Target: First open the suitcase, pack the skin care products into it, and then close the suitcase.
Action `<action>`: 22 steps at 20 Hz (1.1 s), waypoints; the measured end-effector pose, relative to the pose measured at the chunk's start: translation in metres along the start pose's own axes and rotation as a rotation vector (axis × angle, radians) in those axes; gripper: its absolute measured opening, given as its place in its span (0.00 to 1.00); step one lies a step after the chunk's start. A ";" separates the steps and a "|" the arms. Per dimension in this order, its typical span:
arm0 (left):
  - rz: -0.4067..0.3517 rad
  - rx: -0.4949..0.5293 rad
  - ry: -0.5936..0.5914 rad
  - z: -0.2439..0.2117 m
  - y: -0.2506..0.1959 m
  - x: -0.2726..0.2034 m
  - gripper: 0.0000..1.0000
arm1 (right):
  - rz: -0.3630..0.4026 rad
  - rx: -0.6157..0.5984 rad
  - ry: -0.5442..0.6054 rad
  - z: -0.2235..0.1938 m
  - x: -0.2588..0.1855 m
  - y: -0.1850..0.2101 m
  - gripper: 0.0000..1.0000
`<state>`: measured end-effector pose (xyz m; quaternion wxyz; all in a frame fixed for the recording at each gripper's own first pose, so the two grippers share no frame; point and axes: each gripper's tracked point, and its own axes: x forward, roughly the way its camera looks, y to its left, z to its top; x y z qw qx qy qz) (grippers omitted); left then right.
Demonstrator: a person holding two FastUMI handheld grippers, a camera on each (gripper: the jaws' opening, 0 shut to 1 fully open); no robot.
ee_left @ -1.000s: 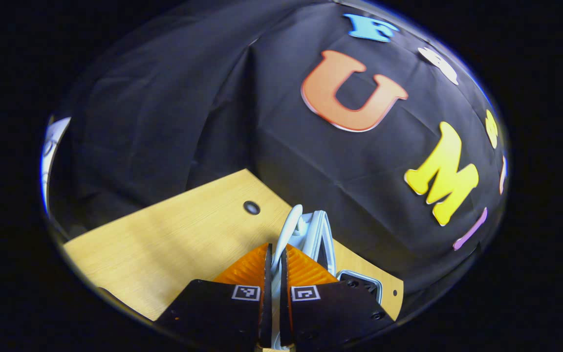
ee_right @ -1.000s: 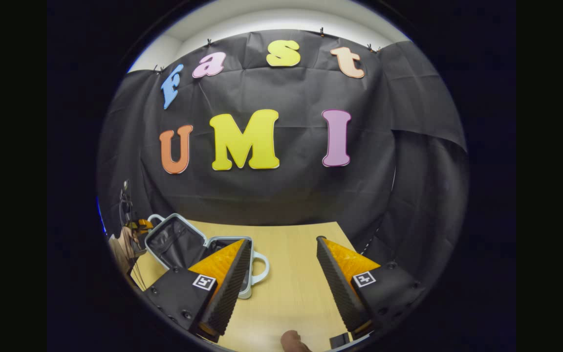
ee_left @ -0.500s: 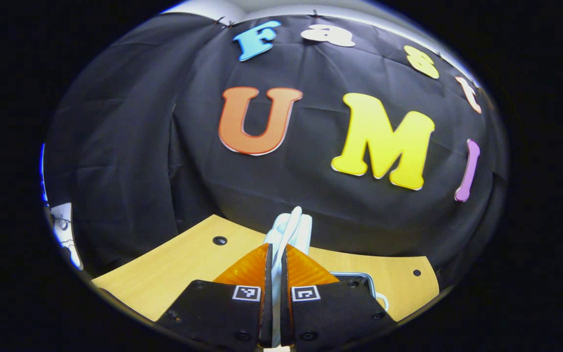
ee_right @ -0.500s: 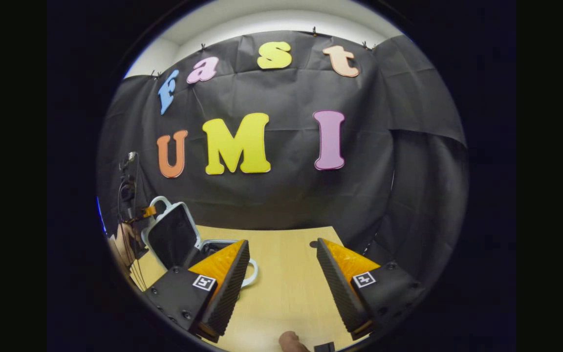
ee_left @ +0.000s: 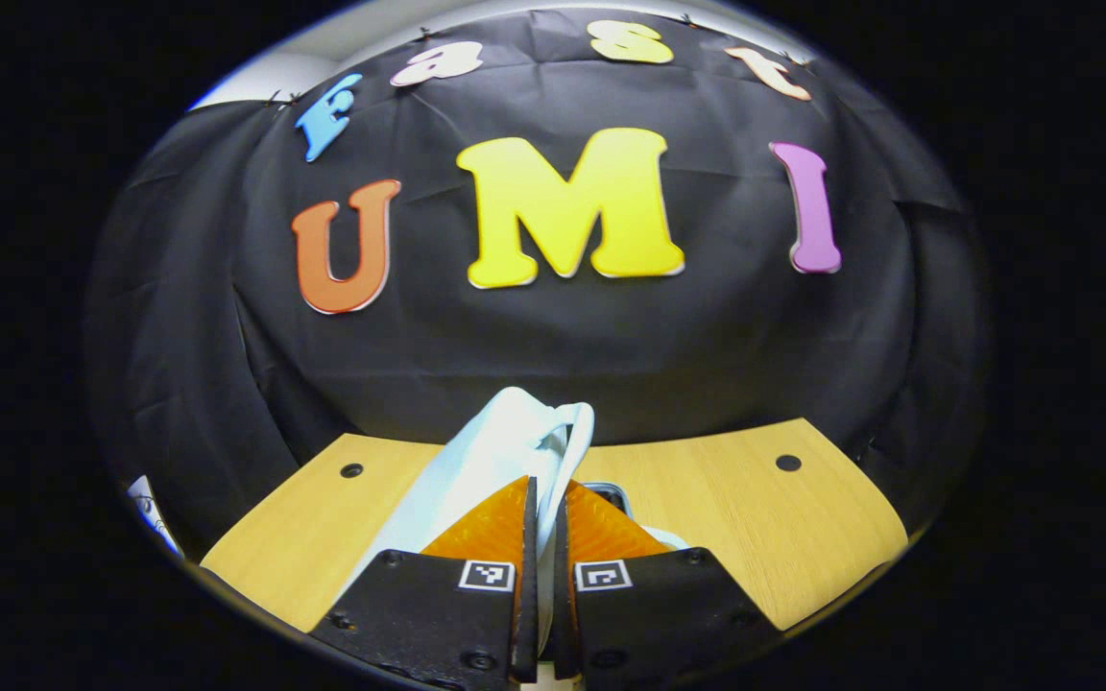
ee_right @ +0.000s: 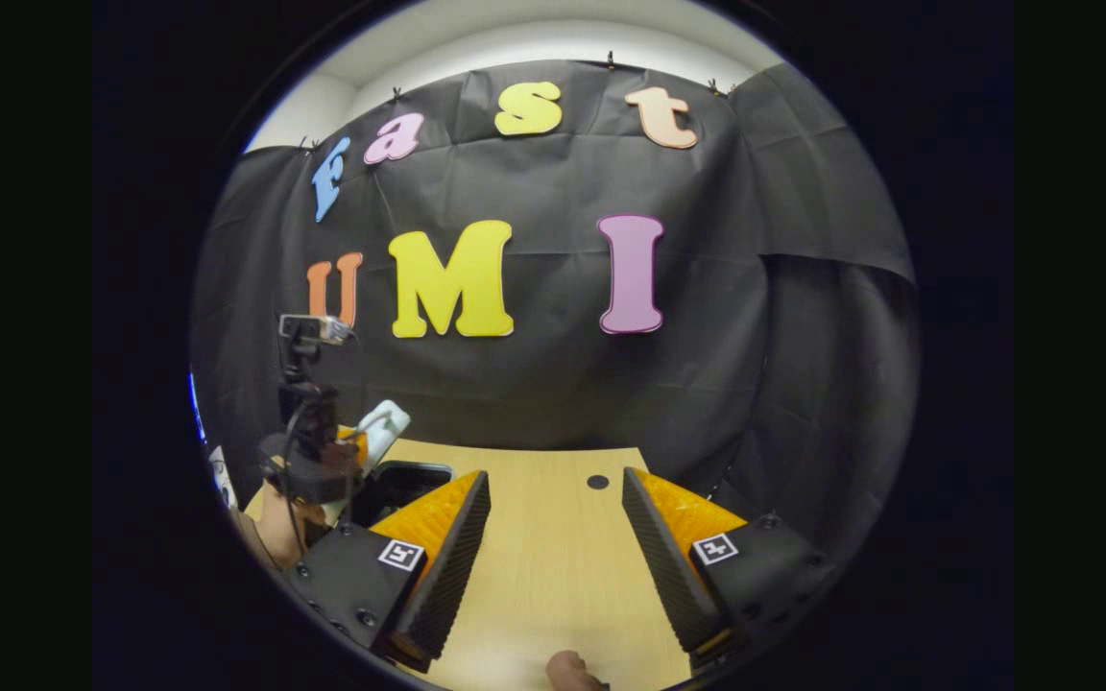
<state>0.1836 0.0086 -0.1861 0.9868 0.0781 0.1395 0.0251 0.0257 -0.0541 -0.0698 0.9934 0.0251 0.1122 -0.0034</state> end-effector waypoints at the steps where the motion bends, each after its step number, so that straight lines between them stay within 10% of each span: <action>1: -0.009 0.026 0.017 -0.011 -0.015 0.005 0.10 | -0.005 -0.003 0.001 -0.002 0.000 -0.009 0.79; 15: -0.015 0.130 0.217 -0.106 -0.095 0.053 0.11 | -0.010 -0.019 0.066 -0.042 0.018 -0.069 0.80; 19: -0.083 0.063 0.249 -0.103 -0.107 0.043 0.38 | -0.016 -0.001 0.050 -0.029 0.023 -0.064 0.82; 20: -0.099 0.030 0.227 -0.090 -0.105 0.037 0.67 | -0.016 0.002 0.045 -0.026 0.024 -0.060 0.83; 22: -0.117 -0.020 0.149 -0.047 -0.092 0.025 0.82 | -0.014 0.003 0.028 -0.016 0.027 -0.049 0.82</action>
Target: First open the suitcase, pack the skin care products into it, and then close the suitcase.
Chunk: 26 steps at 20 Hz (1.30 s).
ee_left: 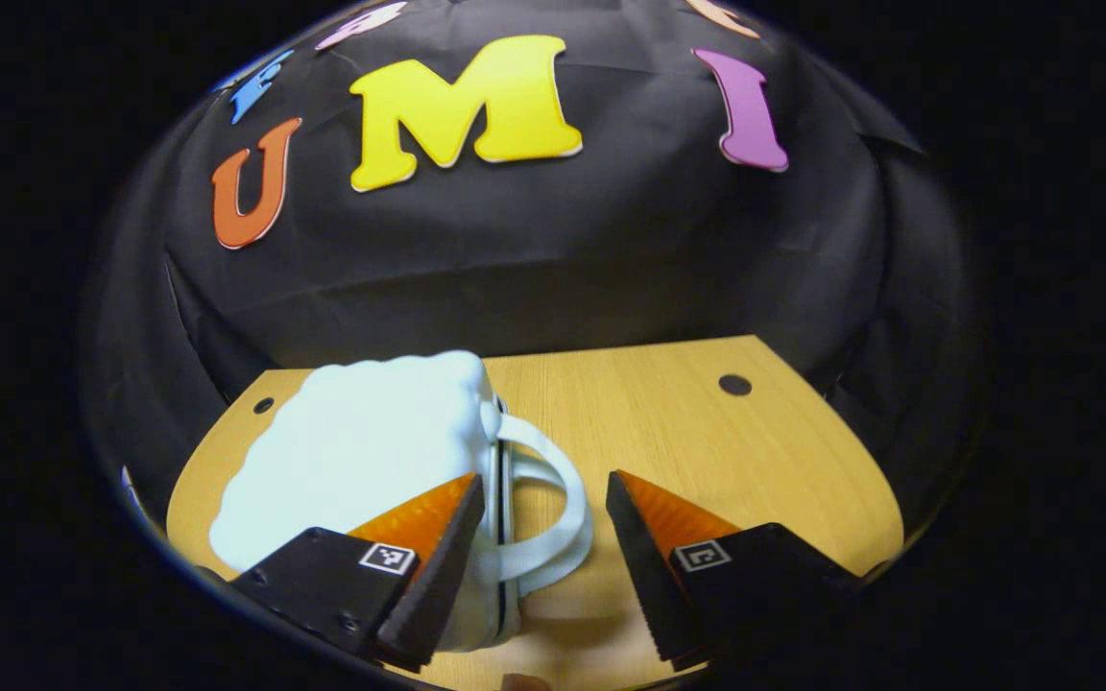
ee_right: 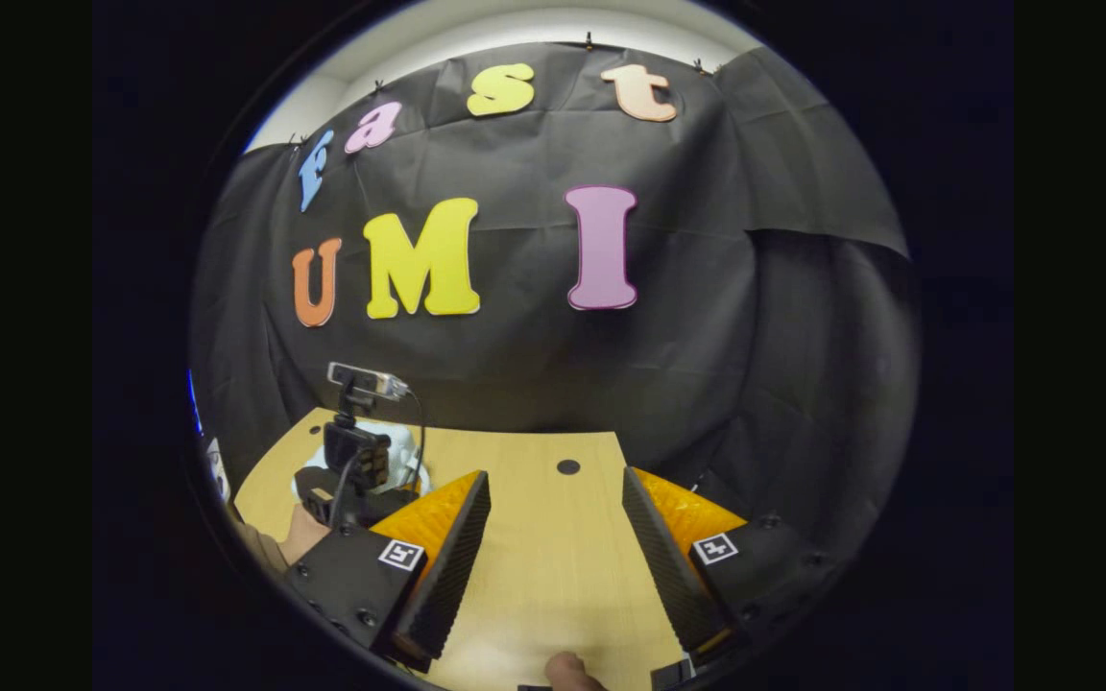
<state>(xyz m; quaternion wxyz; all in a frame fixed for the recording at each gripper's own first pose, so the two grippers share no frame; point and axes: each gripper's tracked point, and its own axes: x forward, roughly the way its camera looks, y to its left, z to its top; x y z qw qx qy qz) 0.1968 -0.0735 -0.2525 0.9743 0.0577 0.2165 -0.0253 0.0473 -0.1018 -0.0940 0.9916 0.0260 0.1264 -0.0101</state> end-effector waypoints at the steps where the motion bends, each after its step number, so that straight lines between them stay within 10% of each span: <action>1: 0.004 -0.013 -0.036 0.019 0.008 -0.012 0.87 | 0.001 0.000 -0.010 0.005 0.002 0.007 0.82; 15: 0.068 -0.029 -0.371 0.134 0.145 -0.221 0.98 | 0.016 -0.031 -0.227 0.079 -0.005 0.158 0.82; 26: 0.001 -0.040 -0.412 0.141 0.164 -0.223 0.99 | 0.008 -0.090 -0.221 0.079 -0.014 0.209 0.81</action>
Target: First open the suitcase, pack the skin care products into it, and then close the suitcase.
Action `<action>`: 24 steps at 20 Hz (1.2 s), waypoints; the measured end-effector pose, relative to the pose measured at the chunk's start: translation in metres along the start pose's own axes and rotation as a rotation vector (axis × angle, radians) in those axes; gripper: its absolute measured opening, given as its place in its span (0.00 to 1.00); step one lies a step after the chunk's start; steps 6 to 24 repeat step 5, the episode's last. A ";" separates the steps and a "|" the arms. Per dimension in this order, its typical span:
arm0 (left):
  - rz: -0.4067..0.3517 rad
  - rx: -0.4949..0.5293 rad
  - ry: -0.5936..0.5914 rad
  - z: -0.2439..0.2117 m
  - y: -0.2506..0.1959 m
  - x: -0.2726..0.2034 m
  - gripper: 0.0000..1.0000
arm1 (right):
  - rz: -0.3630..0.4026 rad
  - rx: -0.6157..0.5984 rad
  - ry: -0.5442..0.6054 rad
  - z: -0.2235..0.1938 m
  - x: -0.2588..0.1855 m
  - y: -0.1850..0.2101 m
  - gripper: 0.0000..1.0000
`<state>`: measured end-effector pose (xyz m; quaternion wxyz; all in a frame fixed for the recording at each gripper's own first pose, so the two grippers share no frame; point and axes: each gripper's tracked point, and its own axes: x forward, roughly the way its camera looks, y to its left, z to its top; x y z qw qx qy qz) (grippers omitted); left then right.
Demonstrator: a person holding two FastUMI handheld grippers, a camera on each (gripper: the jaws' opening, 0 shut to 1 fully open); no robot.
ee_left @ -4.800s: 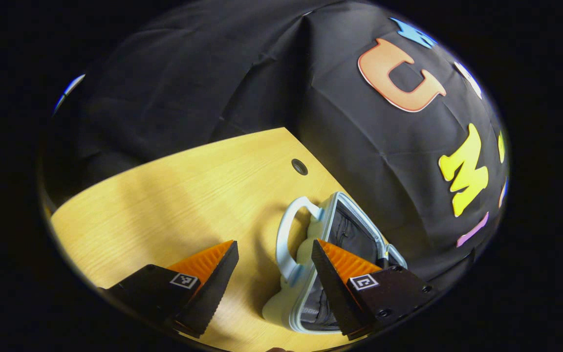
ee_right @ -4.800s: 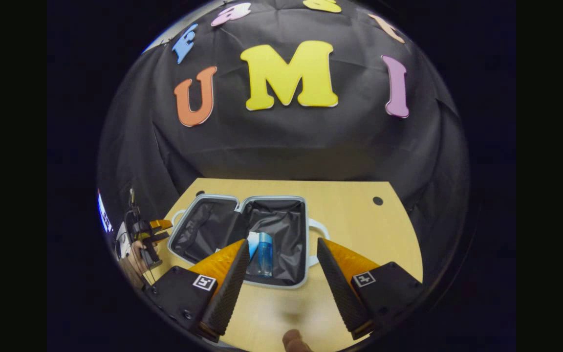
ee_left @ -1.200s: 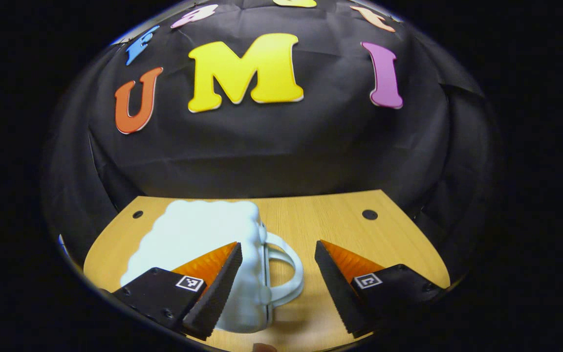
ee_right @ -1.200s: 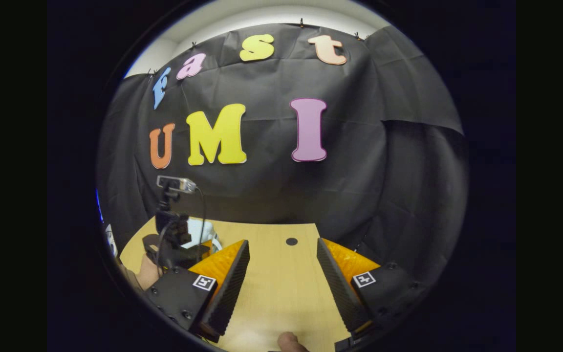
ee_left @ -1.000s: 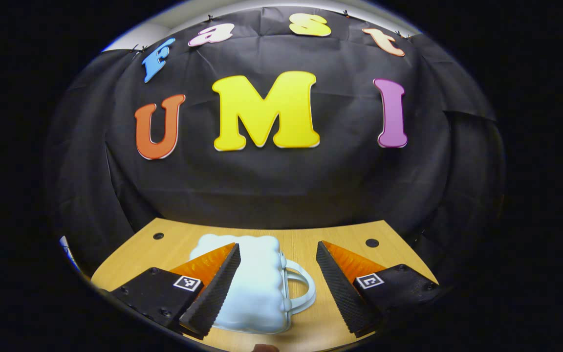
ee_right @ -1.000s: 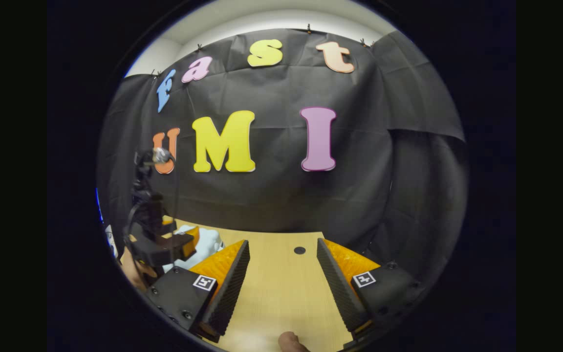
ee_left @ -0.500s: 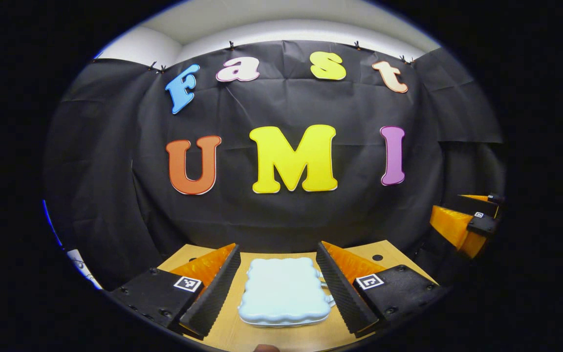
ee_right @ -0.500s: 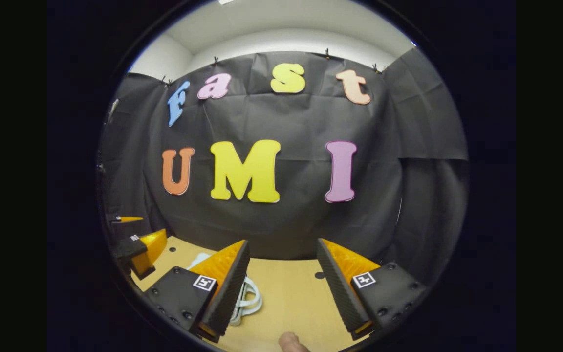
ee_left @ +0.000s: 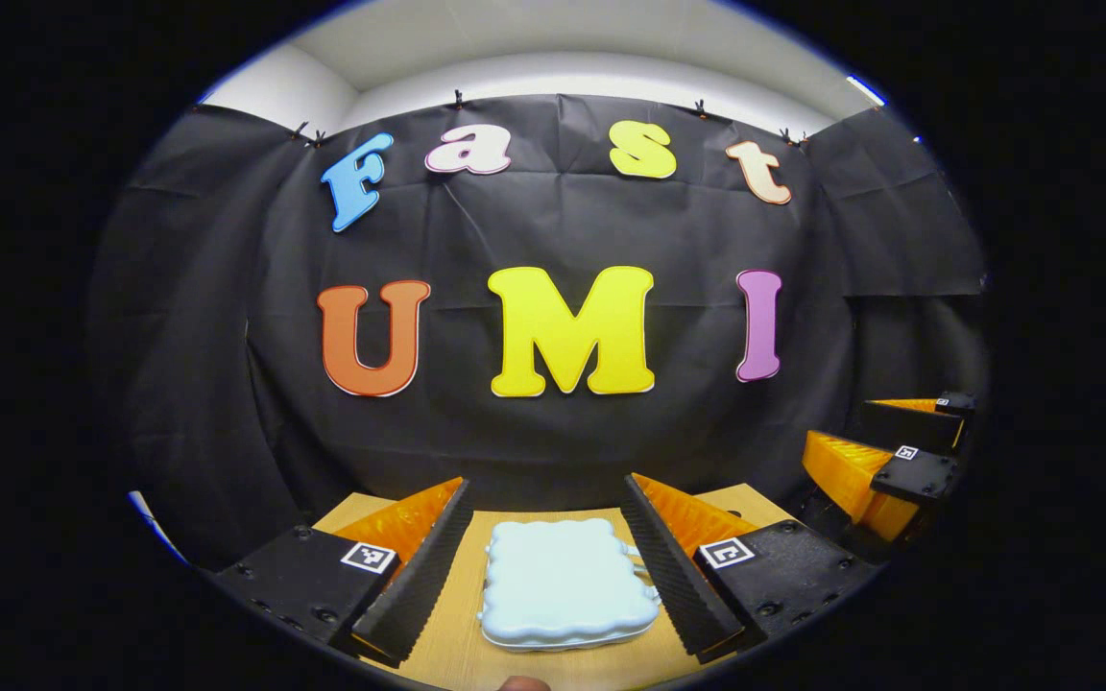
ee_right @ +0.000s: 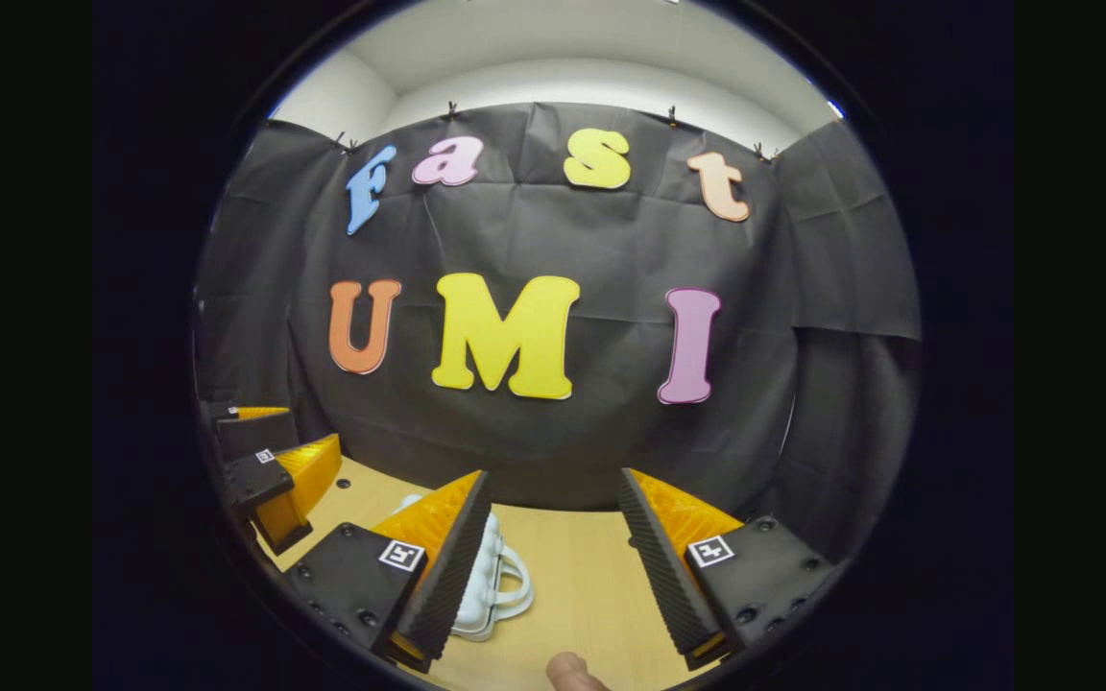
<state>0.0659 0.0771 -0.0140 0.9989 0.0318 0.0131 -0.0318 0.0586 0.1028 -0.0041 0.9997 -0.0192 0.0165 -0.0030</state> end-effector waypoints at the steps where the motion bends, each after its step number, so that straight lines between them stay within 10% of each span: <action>1: -0.002 -0.004 0.005 -0.001 0.000 0.001 0.98 | -0.007 -0.003 0.002 0.000 0.000 -0.001 0.81; 24: -0.017 -0.009 0.014 -0.004 -0.004 0.007 0.99 | -0.018 -0.006 0.007 -0.001 -0.001 -0.006 0.81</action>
